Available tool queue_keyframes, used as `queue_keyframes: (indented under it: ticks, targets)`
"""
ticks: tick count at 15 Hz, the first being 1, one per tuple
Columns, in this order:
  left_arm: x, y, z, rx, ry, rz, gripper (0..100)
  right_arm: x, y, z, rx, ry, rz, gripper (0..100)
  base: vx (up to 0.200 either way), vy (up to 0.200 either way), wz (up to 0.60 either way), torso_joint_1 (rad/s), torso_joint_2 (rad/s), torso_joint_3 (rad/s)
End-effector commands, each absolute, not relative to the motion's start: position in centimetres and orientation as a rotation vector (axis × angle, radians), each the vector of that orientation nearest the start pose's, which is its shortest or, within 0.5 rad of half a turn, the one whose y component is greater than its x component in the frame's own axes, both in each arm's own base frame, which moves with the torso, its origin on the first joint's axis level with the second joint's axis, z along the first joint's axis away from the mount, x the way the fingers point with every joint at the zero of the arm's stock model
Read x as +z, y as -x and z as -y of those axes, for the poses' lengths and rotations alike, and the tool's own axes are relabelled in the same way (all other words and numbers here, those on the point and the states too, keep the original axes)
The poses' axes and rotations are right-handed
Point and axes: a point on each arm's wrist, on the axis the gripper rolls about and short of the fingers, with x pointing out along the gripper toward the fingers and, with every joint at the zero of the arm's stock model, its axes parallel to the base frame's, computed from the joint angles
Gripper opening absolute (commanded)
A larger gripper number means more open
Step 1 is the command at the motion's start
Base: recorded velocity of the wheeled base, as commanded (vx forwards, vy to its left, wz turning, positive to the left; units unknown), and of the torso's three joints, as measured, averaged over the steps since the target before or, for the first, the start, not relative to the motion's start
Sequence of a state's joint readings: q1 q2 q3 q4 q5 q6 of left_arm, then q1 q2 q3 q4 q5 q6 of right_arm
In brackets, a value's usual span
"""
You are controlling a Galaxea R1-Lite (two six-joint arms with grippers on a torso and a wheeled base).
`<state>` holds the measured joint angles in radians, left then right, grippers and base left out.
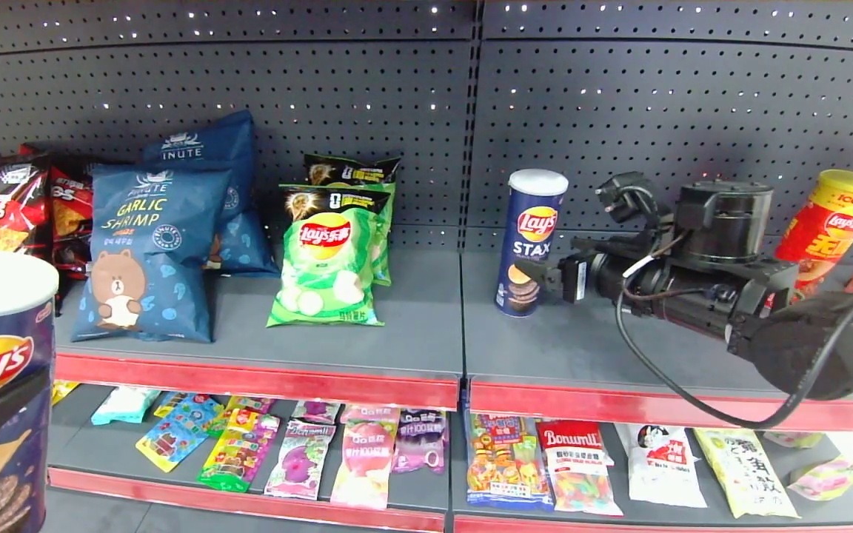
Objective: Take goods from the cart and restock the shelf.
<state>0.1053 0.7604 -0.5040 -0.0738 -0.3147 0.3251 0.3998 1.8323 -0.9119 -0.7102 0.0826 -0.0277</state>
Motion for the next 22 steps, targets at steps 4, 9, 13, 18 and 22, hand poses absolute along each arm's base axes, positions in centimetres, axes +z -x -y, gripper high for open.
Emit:
queue_keyframes:
  ticks: [4, 9, 13, 18, 22]
  targets:
    - [21.6, -7.2, -0.1, -0.236, -0.283, -0.152, 0, 17.0, -33.8, -14.4, 0.455, 0.059, -0.194, 100, 0.000, 0.000, 0.00, 0.000, 0.00, 0.000]
    - [21.4, -7.3, -0.1, -0.239, -0.281, -0.158, 0, 17.3, -35.7, -14.6, 0.421, 0.056, -0.165, 100, 0.000, 0.000, 0.00, 0.000, 0.00, 0.000]
    - [21.4, -7.3, -0.1, -0.239, -0.281, -0.159, 0, 18.3, -37.0, -14.3, 0.405, 0.048, -0.118, 100, 0.000, 0.000, 0.00, 0.000, 0.00, 0.000]
    - [21.3, -7.5, -0.1, -0.242, -0.280, -0.169, 0, 18.3, -37.2, -14.6, 0.408, 0.050, -0.113, 100, 0.000, 0.000, 0.00, 0.000, 0.00, 0.000]
    - [21.2, -7.5, -0.1, -0.245, -0.279, -0.174, 0, 18.5, -37.3, -15.1, 0.417, 0.052, -0.101, 100, 0.000, 0.000, 0.00, 0.000, 0.00, 0.000]
